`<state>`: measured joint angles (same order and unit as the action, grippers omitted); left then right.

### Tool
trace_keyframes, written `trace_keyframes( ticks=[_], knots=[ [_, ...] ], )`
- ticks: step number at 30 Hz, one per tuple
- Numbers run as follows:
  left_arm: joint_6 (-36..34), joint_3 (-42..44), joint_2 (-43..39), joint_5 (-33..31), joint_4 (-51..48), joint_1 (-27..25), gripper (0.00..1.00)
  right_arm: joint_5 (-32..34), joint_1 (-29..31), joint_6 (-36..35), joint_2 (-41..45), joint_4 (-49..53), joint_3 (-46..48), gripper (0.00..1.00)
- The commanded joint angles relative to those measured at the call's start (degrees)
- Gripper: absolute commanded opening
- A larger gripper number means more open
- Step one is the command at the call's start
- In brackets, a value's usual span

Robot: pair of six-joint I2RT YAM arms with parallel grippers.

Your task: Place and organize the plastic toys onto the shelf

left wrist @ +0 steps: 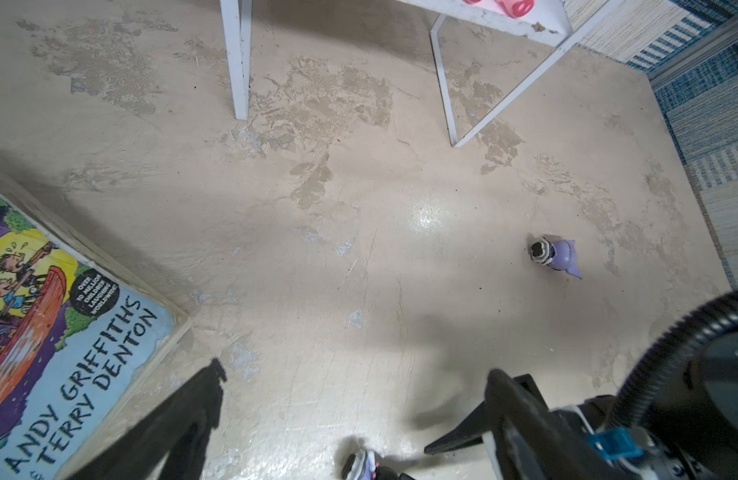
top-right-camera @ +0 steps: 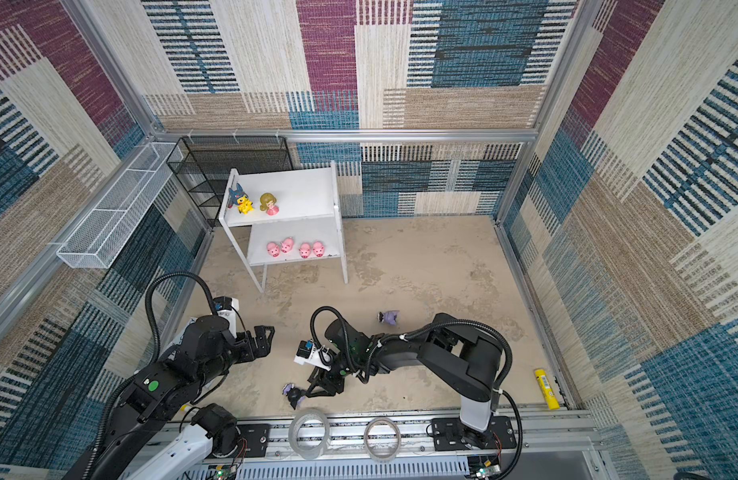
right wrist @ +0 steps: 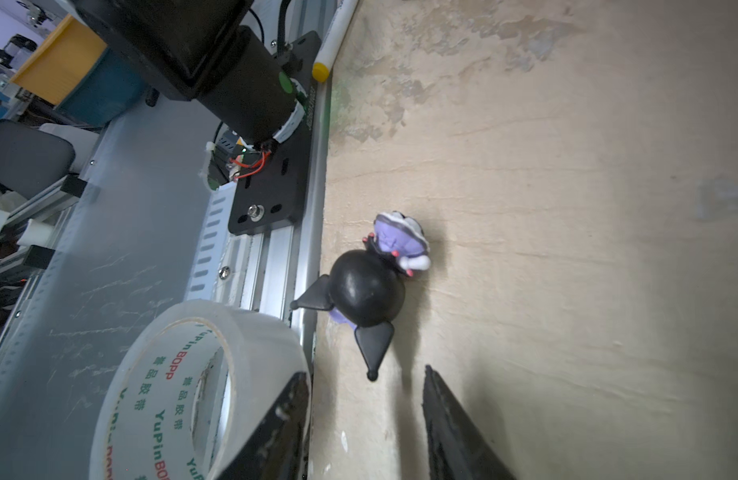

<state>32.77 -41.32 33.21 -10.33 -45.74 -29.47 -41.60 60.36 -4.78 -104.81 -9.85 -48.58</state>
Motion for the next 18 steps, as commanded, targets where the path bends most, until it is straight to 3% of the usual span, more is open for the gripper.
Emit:
trace_keyframes(
  ticks=[1, 6, 18],
  knots=[
    [-0.6, 0.0, 0.0, -1.5, -0.5, 0.1, 0.99, -4.8, 0.1, -2.8, -2.6, 3.1, -2.6, 0.46],
    [-0.9, -0.1, -0.5, -2.1, -0.5, 0.1, 0.99, -6.9, 0.0, -3.6, -5.8, 4.8, -5.4, 0.43],
    [-1.9, -0.3, -3.4, -4.1, -0.6, 0.1, 0.99, -7.2, 0.0, -5.3, -10.9, 9.5, -10.2, 0.2]
  ],
)
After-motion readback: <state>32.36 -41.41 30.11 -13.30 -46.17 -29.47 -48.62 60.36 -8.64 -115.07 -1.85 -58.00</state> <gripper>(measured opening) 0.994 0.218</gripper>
